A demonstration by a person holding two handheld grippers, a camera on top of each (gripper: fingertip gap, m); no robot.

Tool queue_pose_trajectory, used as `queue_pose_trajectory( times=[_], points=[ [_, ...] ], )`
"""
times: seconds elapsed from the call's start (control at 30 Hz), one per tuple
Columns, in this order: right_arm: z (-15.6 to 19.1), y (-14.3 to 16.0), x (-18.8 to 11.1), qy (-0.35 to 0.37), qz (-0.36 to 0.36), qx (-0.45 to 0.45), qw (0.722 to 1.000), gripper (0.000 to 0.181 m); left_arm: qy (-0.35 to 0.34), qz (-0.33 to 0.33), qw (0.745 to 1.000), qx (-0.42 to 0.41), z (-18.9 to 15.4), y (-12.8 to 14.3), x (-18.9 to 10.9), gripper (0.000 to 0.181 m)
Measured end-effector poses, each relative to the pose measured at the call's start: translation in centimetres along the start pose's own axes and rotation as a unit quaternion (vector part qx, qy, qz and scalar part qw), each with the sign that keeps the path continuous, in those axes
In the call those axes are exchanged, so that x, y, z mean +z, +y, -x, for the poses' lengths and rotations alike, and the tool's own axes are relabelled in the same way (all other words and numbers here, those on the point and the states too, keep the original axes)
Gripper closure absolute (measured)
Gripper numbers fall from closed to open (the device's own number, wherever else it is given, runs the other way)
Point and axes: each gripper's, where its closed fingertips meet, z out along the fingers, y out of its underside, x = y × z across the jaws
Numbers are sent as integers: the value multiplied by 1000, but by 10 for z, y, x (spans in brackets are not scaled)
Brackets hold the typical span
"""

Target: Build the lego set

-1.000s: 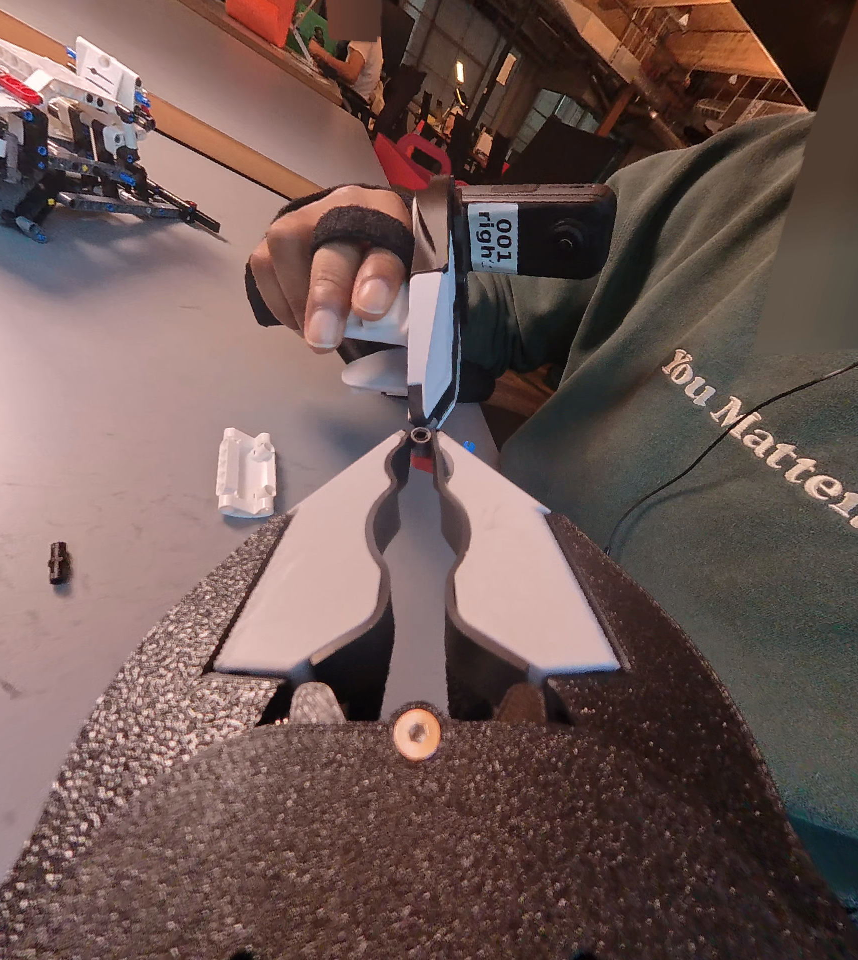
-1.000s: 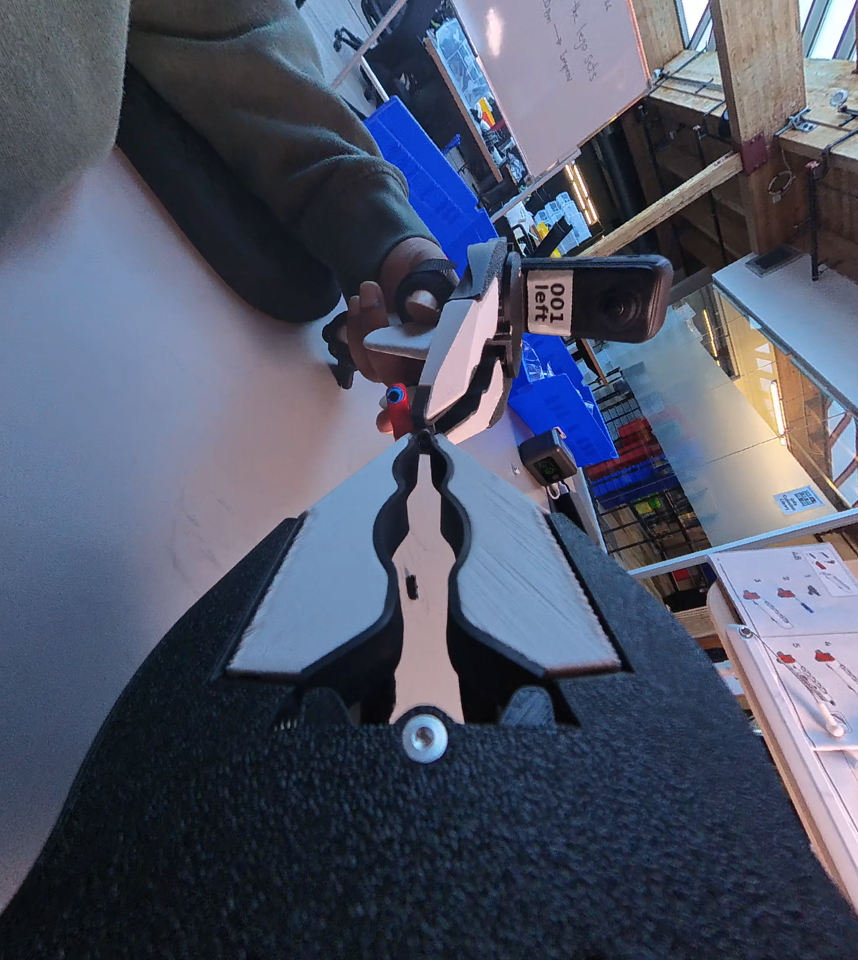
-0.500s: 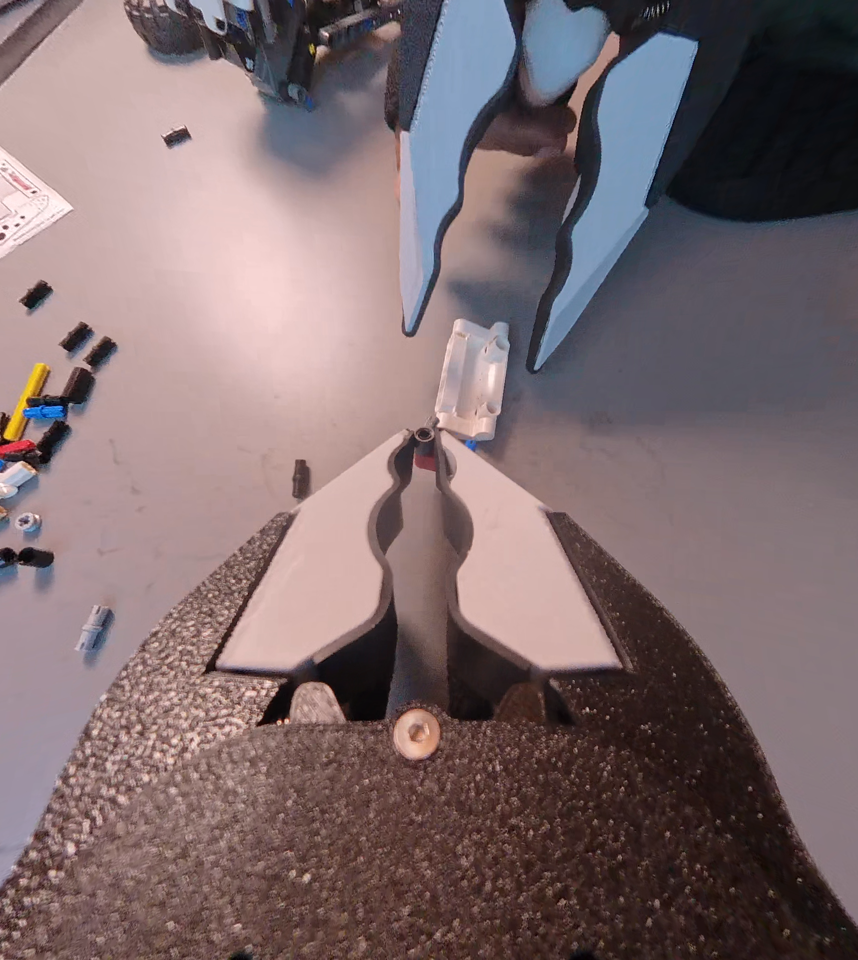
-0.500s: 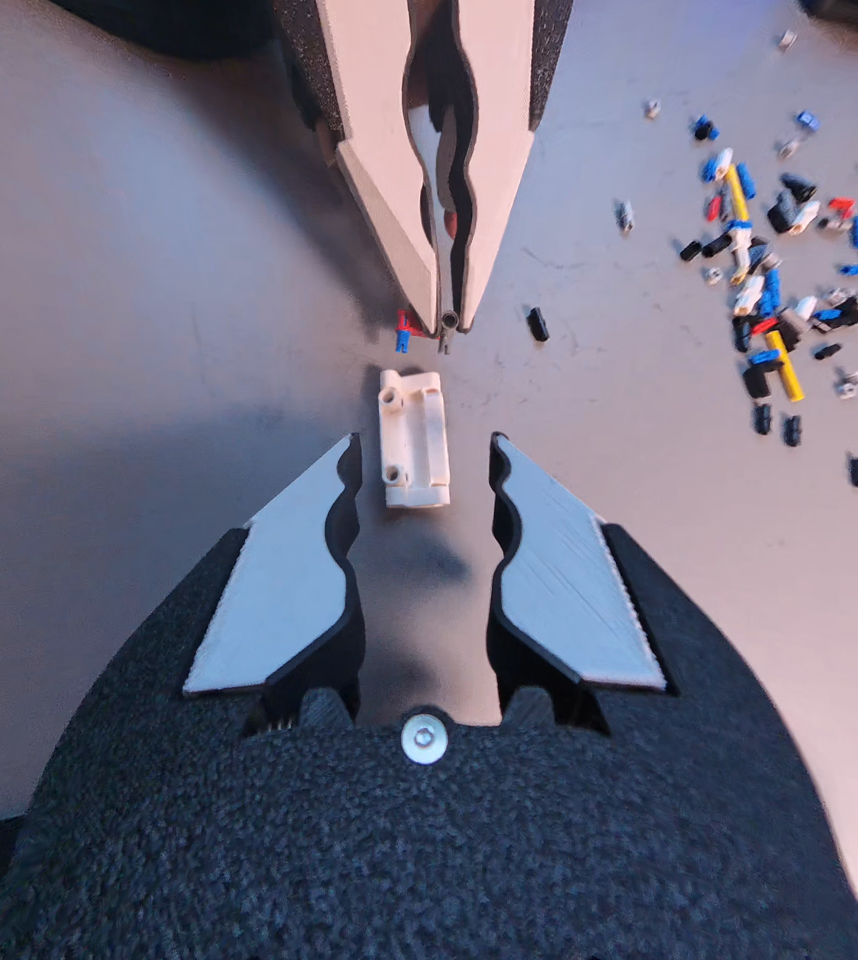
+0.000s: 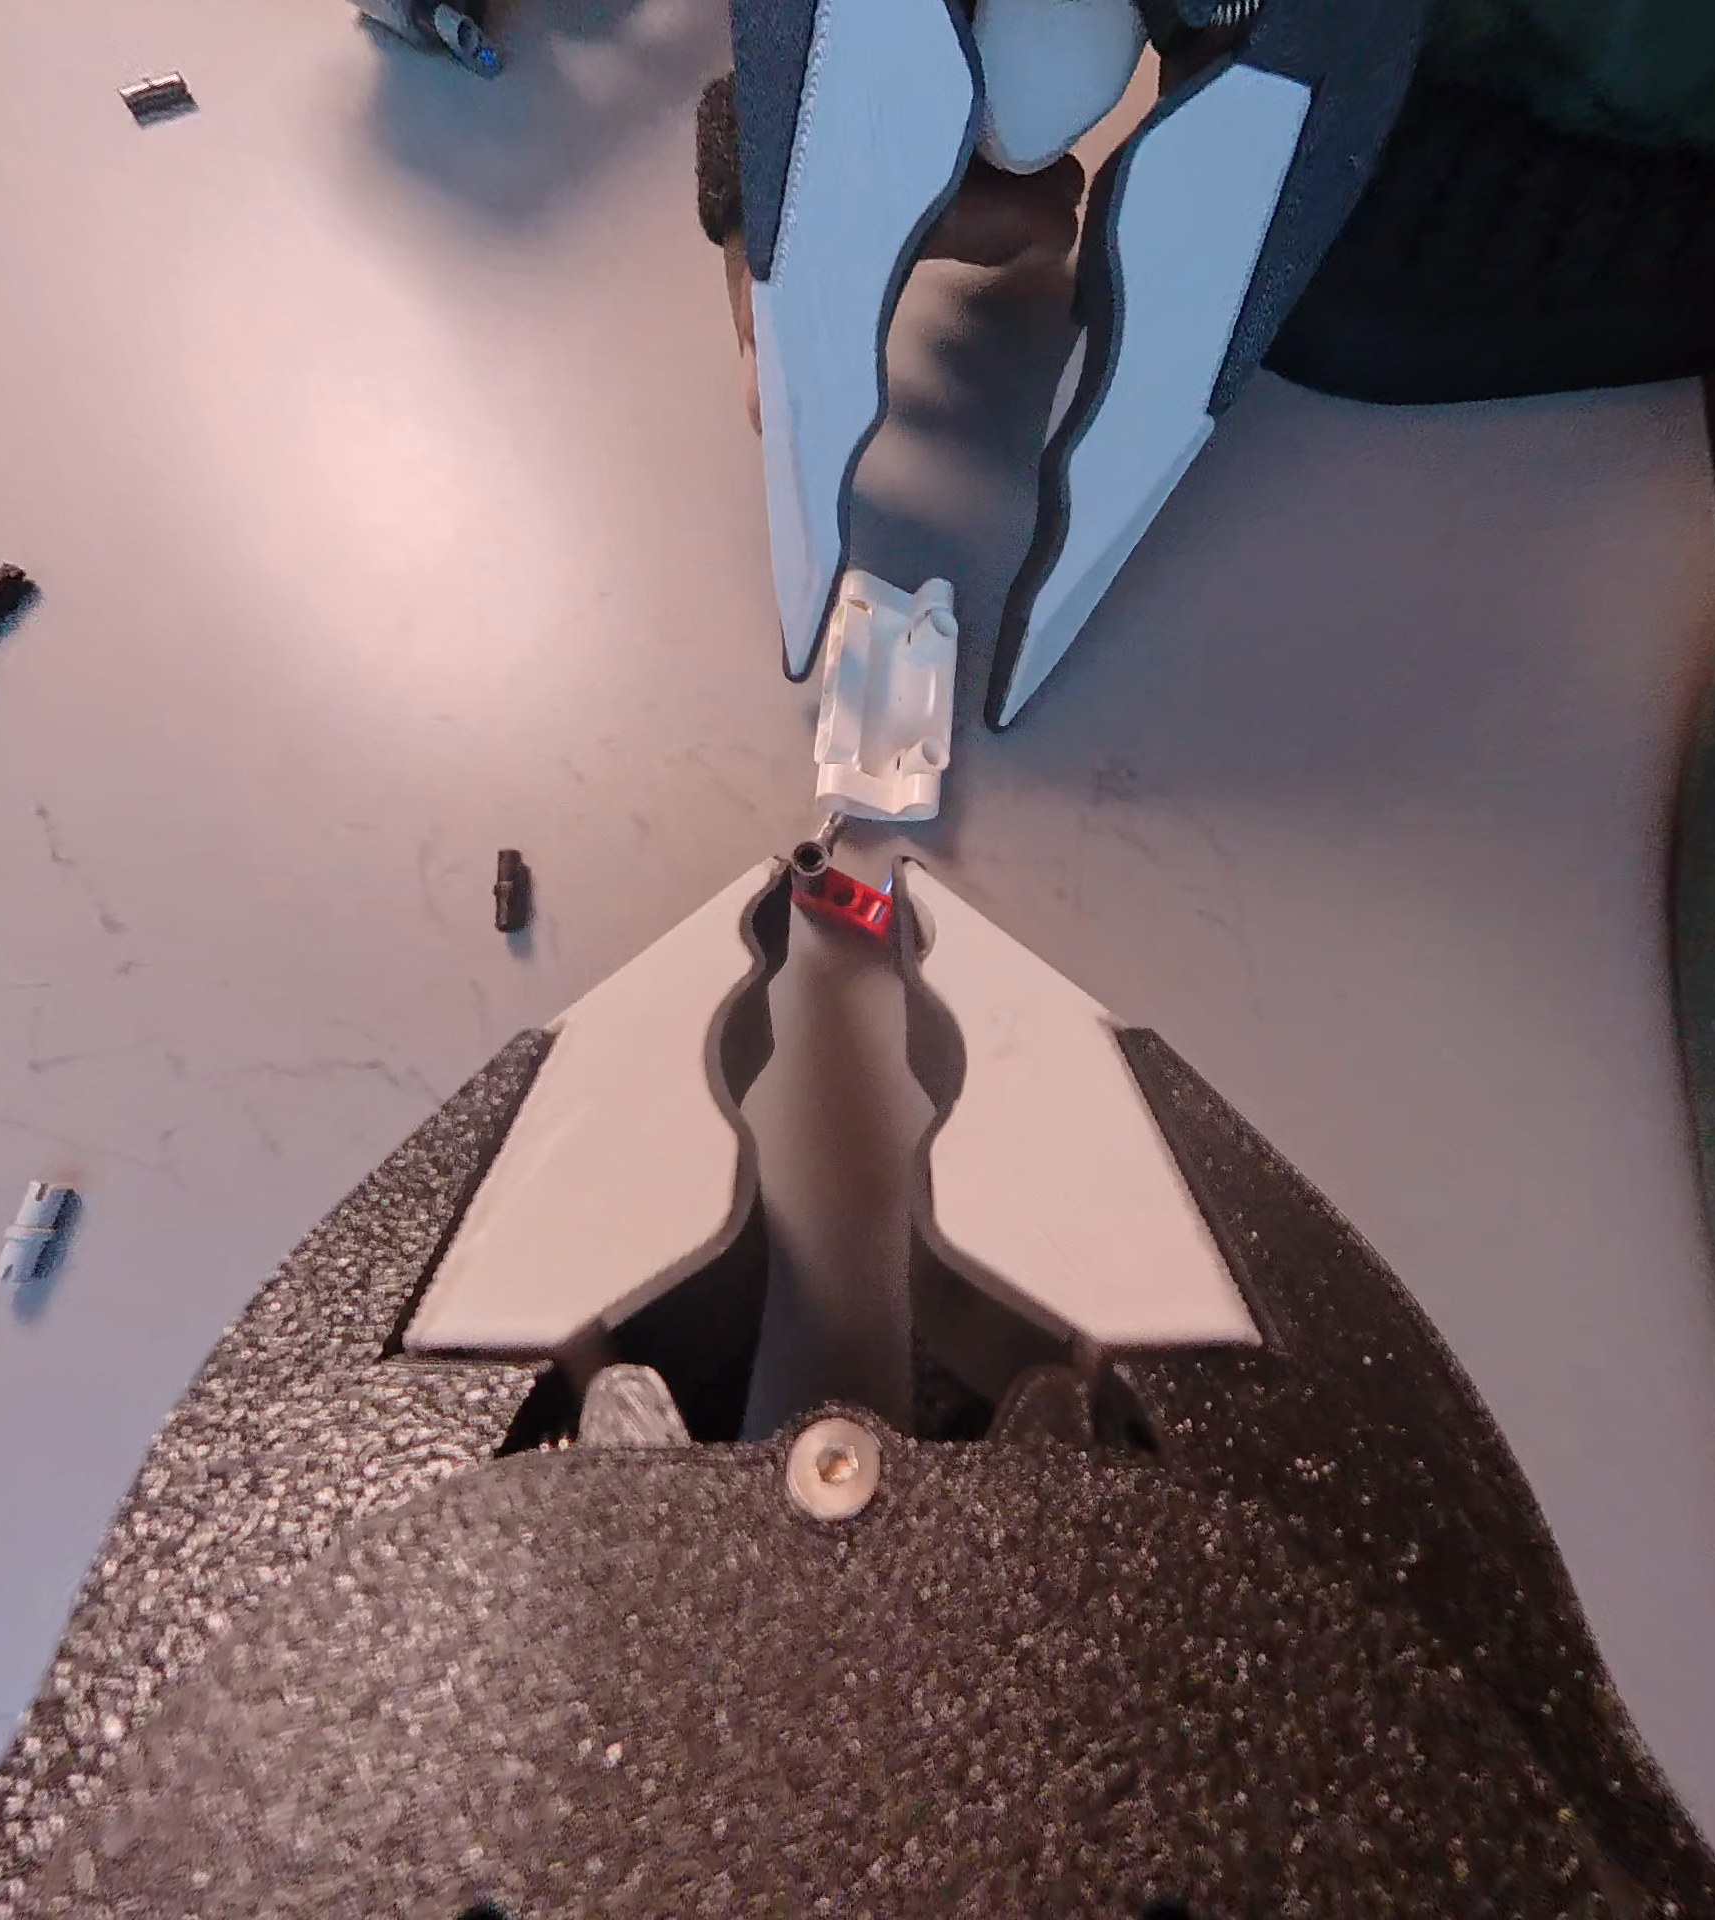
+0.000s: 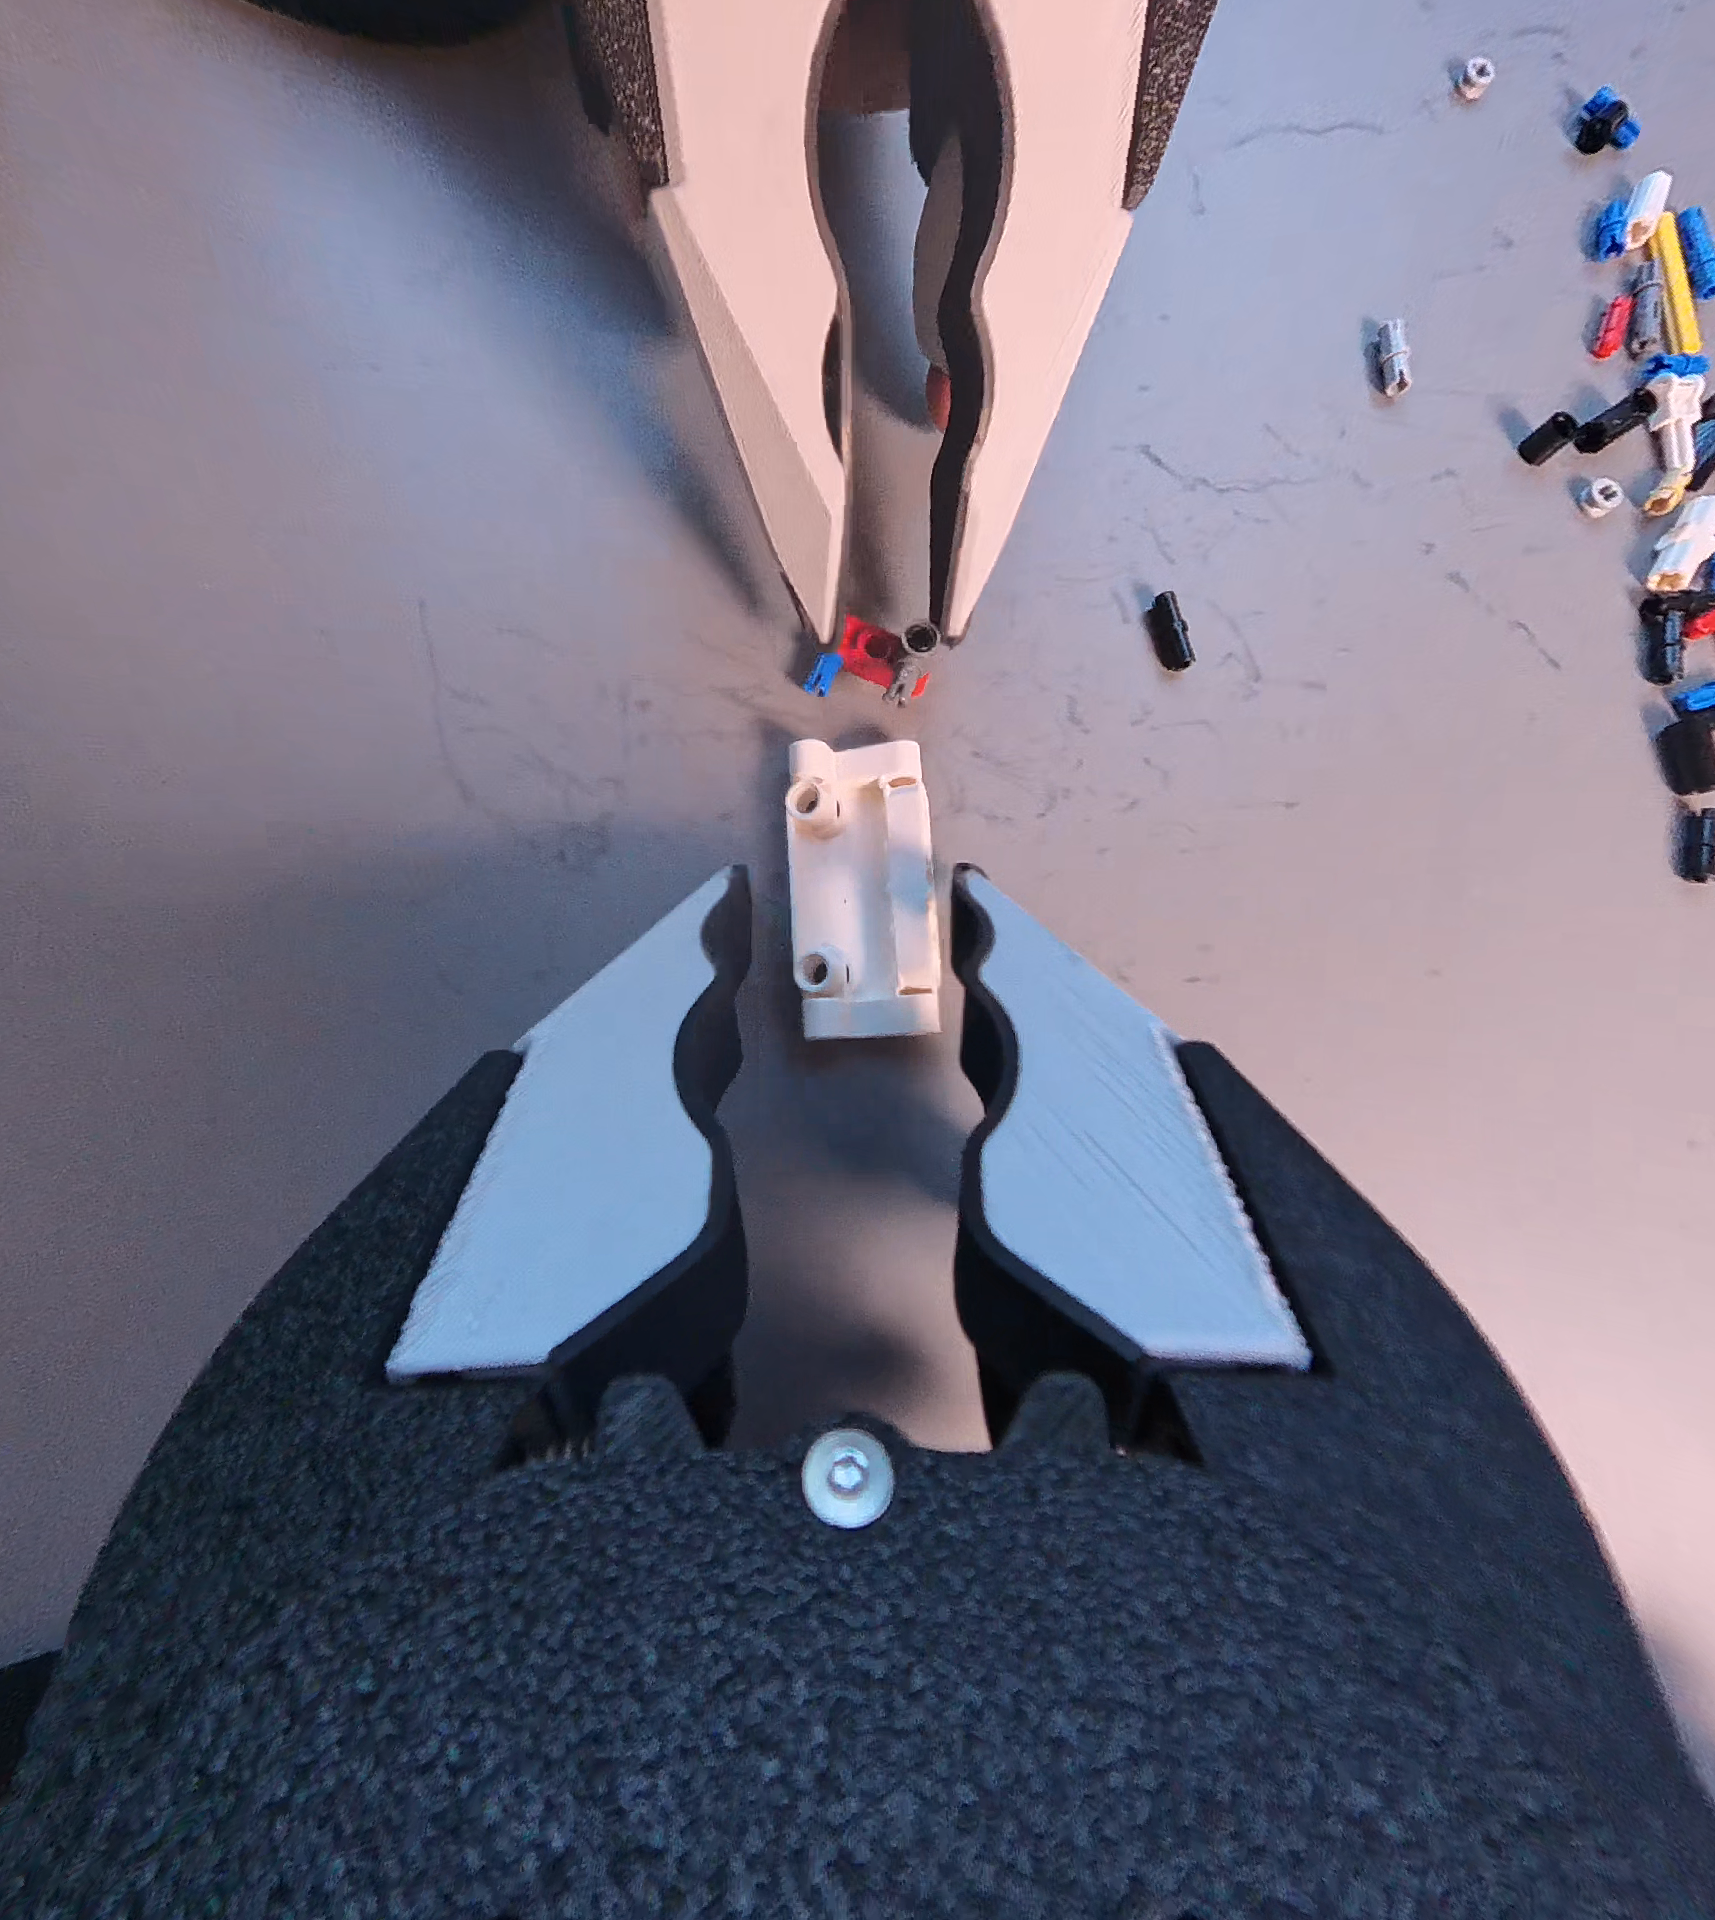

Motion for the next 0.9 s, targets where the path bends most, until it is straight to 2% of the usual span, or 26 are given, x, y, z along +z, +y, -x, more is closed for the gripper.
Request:
queue_pose_trajectory(
  times=[0.2, 0.3, 0.5, 0.77, 0.9],
  points=[
    [-2, 9, -6, -22, 8, 32, 999, 144, 28, 10, 998, 56, -1, 7, -5, 151],
    [-5, 7, -6, -31, 0, 44, 999, 150, 40, 23, 997, 65, 2, 8, -1, 147],
    [-3, 6, -2, -18, 9, 17, 1000, 154, 44, 41, 995, 83, -1, 12, 5, 157],
    [-5, -1, 2, 23, 7, -31, 999, 155, 30, 35, 997, 57, 2, 13, 0, 159],
    [-8, -5, 4, 52, 5, -51, 997, 155, 25, 29, 999, -5, 7, 11, -3, 159]
  ],
)
